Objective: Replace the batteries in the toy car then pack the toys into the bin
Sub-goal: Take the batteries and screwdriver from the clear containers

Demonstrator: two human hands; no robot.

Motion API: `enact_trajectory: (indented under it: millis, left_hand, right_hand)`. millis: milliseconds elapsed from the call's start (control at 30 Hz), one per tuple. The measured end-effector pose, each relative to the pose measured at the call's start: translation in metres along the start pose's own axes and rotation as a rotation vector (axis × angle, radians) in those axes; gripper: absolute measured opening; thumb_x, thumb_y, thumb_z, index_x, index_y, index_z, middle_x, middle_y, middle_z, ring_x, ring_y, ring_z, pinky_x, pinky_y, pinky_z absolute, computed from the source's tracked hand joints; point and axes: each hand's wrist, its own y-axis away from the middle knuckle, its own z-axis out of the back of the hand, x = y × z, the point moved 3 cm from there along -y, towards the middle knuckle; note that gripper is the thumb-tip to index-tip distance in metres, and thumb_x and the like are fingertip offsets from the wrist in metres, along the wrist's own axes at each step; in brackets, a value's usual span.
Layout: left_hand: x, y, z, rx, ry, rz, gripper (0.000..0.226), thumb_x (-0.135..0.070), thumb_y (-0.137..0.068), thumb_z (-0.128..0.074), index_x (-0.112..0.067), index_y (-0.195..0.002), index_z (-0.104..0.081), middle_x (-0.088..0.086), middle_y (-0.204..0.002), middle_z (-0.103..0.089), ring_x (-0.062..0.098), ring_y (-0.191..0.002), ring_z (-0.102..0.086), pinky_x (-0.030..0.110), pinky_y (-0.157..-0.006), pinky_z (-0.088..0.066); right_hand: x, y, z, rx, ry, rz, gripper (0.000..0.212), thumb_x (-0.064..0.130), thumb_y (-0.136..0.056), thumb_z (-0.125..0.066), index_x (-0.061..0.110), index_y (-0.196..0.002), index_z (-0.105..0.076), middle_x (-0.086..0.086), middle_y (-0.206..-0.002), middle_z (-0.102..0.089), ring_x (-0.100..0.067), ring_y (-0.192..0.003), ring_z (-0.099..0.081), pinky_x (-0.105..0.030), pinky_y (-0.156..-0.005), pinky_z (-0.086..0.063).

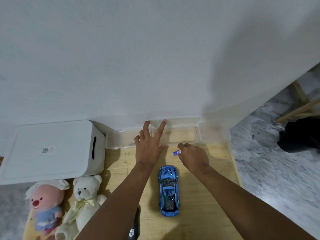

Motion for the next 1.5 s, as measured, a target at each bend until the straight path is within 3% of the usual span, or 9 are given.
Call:
enact_trajectory:
  millis: [267,433,600,833,933,1033,1267,1367,1500]
  left_hand:
    - [-0.002,0.001,0.002,0.007,0.027,0.013,0.105,-0.059,-0.087,-0.069,-0.047,-0.160,0.006,0.017,-0.156,-0.023,0.026,-0.111,-0.056,0.045,-0.090,-0.051]
    - [-0.001,0.002,0.001,0.006,0.036,0.015,0.101,-0.064,-0.089,-0.064,-0.048,-0.159,0.007,0.016,-0.157,-0.021,0.027,-0.112,-0.055,0.045,-0.093,-0.050]
    - [-0.002,0.002,0.002,-0.007,0.039,0.018,0.104,-0.063,-0.087,-0.068,-0.047,-0.160,0.005,0.017,-0.155,-0.022,0.027,-0.109,-0.057,0.045,-0.090,-0.051]
    - [-0.005,0.003,0.002,-0.016,-0.010,0.027,0.104,-0.064,-0.088,-0.067,-0.045,-0.161,0.005,0.017,-0.155,-0.023,0.025,-0.107,-0.057,0.043,-0.087,-0.052]
    - [-0.006,0.004,0.001,-0.010,-0.014,0.035,0.105,-0.063,-0.088,-0.067,-0.045,-0.161,0.006,0.018,-0.157,-0.021,0.025,-0.109,-0.057,0.043,-0.089,-0.052]
    - [-0.007,0.004,0.001,0.006,0.001,0.046,0.104,-0.061,-0.090,-0.067,-0.046,-0.160,0.010,0.017,-0.158,-0.018,0.025,-0.111,-0.056,0.044,-0.091,-0.052]
    - [-0.009,0.006,0.004,0.030,0.007,0.057,0.104,-0.057,-0.091,-0.067,-0.047,-0.159,0.012,0.017,-0.160,-0.016,0.025,-0.116,-0.055,0.044,-0.095,-0.051]
    - [-0.010,0.006,0.006,0.029,-0.004,0.058,0.106,-0.057,-0.091,-0.067,-0.046,-0.159,0.013,0.017,-0.159,-0.016,0.025,-0.116,-0.055,0.045,-0.096,-0.051]
    - [-0.011,0.005,0.008,0.049,-0.029,0.060,0.106,-0.058,-0.092,-0.066,-0.046,-0.158,0.016,0.017,-0.159,-0.015,0.025,-0.116,-0.054,0.044,-0.097,-0.049]
  right_hand:
    - [-0.009,0.011,0.009,-0.021,-0.317,0.091,0.018,0.027,-0.095,-0.049,0.021,-0.111,-0.044,0.009,-0.086,-0.061,-0.019,-0.060,-0.050,-0.030,-0.057,-0.038]
    - [-0.018,0.008,0.001,0.069,-0.329,0.145,0.023,0.028,-0.104,-0.046,0.024,-0.127,-0.043,-0.002,-0.104,-0.071,-0.024,-0.068,-0.054,-0.036,-0.062,-0.045]
    - [-0.017,0.004,-0.004,0.060,-0.251,0.138,0.018,0.034,-0.099,-0.059,0.028,-0.115,-0.053,0.003,-0.107,-0.070,-0.025,-0.086,-0.064,-0.031,-0.067,-0.044]
    - [-0.007,0.003,-0.012,-0.045,-0.178,0.113,0.028,0.023,-0.094,-0.065,0.025,-0.121,-0.067,0.005,-0.120,-0.062,-0.028,-0.083,-0.070,-0.036,-0.068,-0.057]
    - [-0.005,0.008,-0.016,-0.095,-0.148,0.121,0.037,0.017,-0.085,-0.073,0.023,-0.121,-0.068,0.001,-0.114,-0.063,-0.024,-0.076,-0.070,-0.035,-0.055,-0.057]
    - [-0.007,0.017,-0.012,-0.167,-0.193,0.101,0.031,0.021,-0.083,-0.069,0.022,-0.114,-0.067,0.003,-0.105,-0.063,-0.019,-0.088,-0.065,-0.033,-0.055,-0.056]
    - [-0.014,0.019,-0.018,0.053,-0.357,0.221,0.062,-0.009,-0.077,-0.057,0.025,-0.128,-0.050,0.006,-0.127,-0.045,-0.018,-0.116,-0.045,-0.035,-0.084,-0.052]
    - [-0.015,0.013,-0.024,0.072,-0.372,0.232,0.076,-0.018,-0.075,-0.059,0.029,-0.134,-0.048,0.008,-0.133,-0.042,-0.016,-0.112,-0.051,-0.036,-0.077,-0.055]
    - [-0.014,0.009,-0.024,0.050,-0.335,0.245,0.074,-0.019,-0.075,-0.057,0.027,-0.133,-0.049,0.006,-0.131,-0.047,-0.023,-0.098,-0.062,-0.038,-0.072,-0.055]
